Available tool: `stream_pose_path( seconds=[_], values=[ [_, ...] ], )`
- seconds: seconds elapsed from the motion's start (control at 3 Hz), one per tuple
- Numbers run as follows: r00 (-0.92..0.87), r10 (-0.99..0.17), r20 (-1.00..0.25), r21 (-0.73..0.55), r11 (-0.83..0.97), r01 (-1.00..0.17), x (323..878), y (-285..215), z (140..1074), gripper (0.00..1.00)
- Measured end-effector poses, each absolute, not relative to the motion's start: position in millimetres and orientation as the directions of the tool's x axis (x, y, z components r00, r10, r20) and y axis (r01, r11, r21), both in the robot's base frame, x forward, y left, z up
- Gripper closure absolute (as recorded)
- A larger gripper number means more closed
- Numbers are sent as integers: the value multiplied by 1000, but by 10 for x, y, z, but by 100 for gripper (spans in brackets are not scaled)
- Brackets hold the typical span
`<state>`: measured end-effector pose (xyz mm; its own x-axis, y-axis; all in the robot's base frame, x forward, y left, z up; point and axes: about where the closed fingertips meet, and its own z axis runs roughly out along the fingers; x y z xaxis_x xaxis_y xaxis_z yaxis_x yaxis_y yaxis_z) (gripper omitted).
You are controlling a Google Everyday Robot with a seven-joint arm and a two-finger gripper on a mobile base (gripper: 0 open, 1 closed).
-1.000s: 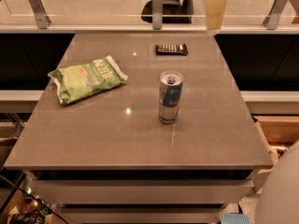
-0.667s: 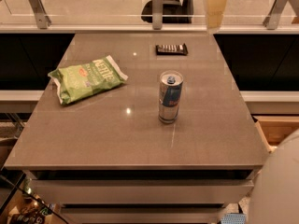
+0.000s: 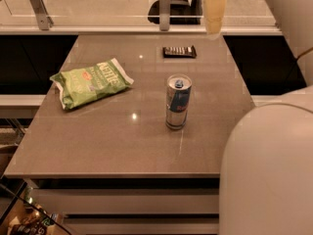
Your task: Pick rxbar chocolate
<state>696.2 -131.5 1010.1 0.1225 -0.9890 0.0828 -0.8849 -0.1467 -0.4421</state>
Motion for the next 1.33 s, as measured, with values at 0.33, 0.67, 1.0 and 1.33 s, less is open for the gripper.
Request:
stream_pose_path(
  seconds=[0.33,0.67,1.0,1.33],
  values=[
    [116,-991,68,-457,-134,-879,6980,-1255,10015,0],
    [111,-993,46,-452,-120,-884,6870,-1179,9738,0],
    [126,-992,25,-438,-124,-890,6849,-1097,9478,0],
    [134,-991,25,-437,-132,-890,6927,-1086,9360,0]
  ],
)
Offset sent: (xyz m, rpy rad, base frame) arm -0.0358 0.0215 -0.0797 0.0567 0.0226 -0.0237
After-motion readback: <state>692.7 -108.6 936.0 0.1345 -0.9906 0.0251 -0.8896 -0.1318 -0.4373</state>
